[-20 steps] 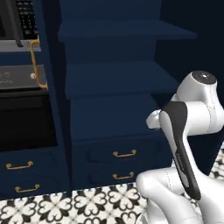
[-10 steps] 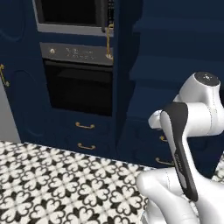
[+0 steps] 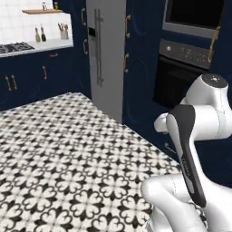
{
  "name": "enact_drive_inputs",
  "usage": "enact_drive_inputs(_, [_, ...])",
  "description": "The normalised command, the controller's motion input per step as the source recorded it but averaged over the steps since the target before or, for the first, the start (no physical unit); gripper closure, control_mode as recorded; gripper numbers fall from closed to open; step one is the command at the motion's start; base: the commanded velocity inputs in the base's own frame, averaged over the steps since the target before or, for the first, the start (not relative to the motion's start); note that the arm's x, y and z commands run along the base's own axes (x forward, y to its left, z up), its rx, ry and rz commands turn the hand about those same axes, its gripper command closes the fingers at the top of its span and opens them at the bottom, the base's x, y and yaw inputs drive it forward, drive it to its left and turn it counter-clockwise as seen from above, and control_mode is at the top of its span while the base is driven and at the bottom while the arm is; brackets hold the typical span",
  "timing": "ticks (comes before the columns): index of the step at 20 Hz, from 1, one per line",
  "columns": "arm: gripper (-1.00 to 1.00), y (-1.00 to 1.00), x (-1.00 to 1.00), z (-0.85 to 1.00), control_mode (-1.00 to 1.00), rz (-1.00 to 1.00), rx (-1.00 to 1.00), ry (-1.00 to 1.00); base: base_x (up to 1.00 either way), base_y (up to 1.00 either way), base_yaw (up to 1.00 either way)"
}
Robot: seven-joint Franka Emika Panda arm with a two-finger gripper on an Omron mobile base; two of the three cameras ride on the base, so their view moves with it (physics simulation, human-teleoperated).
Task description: Pick up the bowls on the counter and stack them on top of one another in the open cabinet. Place the smaller bowl on top of the larger bowl.
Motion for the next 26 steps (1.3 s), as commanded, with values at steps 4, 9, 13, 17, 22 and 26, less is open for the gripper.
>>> enact_drive_inputs(4, [-1.00,0.00,0.00,0.00,1.00,0.00,0.00,0.00,-0.07,0.00,1.00])
enact_drive_inputs(9, [-1.00,0.00,0.00,0.00,1.00,0.00,0.00,0.00,-0.07,0.00,1.00])
enact_drive_inputs(13, [-1.00,0.00,0.00,0.00,1.00,0.00,0.00,0.00,-0.13,0.00,1.00])
enact_drive_inputs(17, [-1.00,0.00,0.00,0.00,1.00,0.00,0.00,0.00,-0.17,0.65,0.88])
enact_drive_inputs(22, [-1.00,0.00,0.00,0.00,1.00,0.00,0.00,0.00,-0.14,0.45,0.93])
enact_drive_inputs(26, [-1.00,0.00,0.00,0.00,1.00,0.00,0.00,0.00,-0.12,0.46,0.92])
